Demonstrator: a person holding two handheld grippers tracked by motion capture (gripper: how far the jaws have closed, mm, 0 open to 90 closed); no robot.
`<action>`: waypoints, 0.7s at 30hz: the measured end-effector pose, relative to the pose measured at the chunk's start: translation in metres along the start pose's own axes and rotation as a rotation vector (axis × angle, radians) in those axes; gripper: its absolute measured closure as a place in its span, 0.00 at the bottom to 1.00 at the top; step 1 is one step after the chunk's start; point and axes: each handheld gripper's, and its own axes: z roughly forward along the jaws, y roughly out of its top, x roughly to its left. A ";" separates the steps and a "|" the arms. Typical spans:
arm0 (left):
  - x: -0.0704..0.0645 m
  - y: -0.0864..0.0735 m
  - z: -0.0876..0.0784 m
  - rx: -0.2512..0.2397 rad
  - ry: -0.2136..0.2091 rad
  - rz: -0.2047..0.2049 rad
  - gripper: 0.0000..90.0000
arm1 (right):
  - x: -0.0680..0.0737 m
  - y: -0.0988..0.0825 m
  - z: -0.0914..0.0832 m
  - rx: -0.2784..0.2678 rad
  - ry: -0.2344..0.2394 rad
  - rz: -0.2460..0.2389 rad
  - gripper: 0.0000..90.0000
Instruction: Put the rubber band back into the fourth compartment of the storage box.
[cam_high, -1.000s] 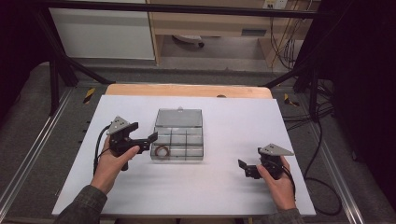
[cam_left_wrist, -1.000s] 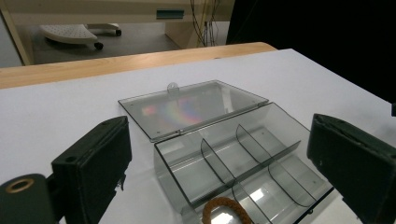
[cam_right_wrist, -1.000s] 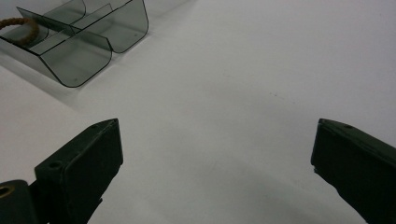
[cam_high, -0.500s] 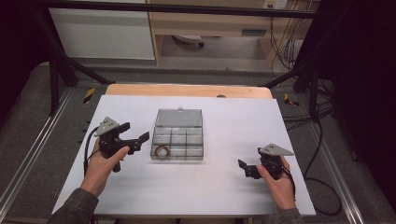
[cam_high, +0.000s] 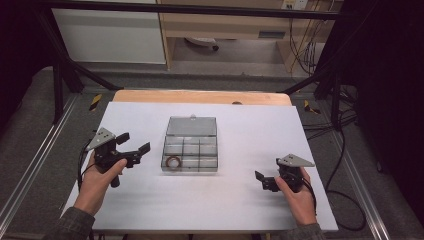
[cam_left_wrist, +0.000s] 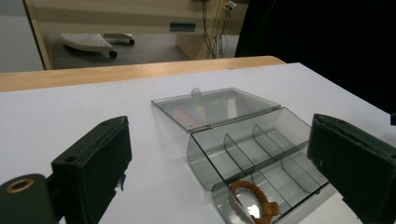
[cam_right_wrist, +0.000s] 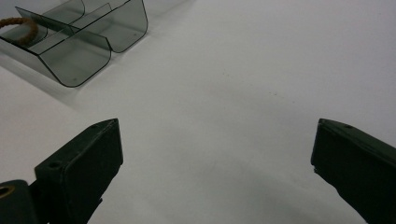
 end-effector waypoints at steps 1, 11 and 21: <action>0.001 -0.001 -0.002 -0.001 0.003 0.000 0.07 | 0.000 0.000 0.000 0.000 0.001 0.000 0.03; 0.011 -0.009 -0.021 0.005 0.020 -0.003 0.06 | 0.000 0.000 -0.001 0.000 -0.001 0.001 0.03; 0.021 -0.022 -0.035 0.019 0.035 -0.012 0.06 | 0.000 0.000 -0.002 -0.005 -0.006 0.007 0.03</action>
